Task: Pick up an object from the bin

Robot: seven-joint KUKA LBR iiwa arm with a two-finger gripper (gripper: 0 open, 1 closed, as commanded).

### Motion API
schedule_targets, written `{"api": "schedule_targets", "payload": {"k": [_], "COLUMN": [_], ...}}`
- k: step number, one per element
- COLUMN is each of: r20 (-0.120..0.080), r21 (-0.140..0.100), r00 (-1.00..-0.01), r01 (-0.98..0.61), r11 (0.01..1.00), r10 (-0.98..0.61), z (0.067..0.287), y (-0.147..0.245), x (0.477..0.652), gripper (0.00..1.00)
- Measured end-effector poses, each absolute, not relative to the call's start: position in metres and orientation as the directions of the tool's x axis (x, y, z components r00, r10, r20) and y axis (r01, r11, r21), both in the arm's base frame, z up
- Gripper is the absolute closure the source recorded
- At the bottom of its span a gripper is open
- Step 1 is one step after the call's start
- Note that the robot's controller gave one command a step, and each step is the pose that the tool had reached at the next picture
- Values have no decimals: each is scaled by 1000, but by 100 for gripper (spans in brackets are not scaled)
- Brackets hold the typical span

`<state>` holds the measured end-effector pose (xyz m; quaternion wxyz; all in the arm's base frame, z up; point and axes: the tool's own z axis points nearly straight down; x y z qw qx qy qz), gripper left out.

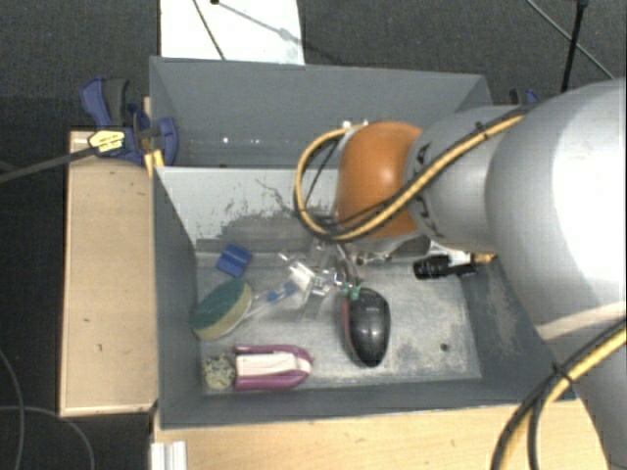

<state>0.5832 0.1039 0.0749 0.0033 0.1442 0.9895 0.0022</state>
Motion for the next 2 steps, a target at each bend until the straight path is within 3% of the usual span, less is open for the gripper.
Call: {"api": "schedule_targets", "payload": {"k": [1,2], "r20": [-2,-9], "r21": [1,5], "r00": [-956,-961], "r01": [293,275], "r11": [956,961], "r10": [293,275], "z": [74,238], "y": [100,102], "x": [582,558], "gripper": [100,100]}}
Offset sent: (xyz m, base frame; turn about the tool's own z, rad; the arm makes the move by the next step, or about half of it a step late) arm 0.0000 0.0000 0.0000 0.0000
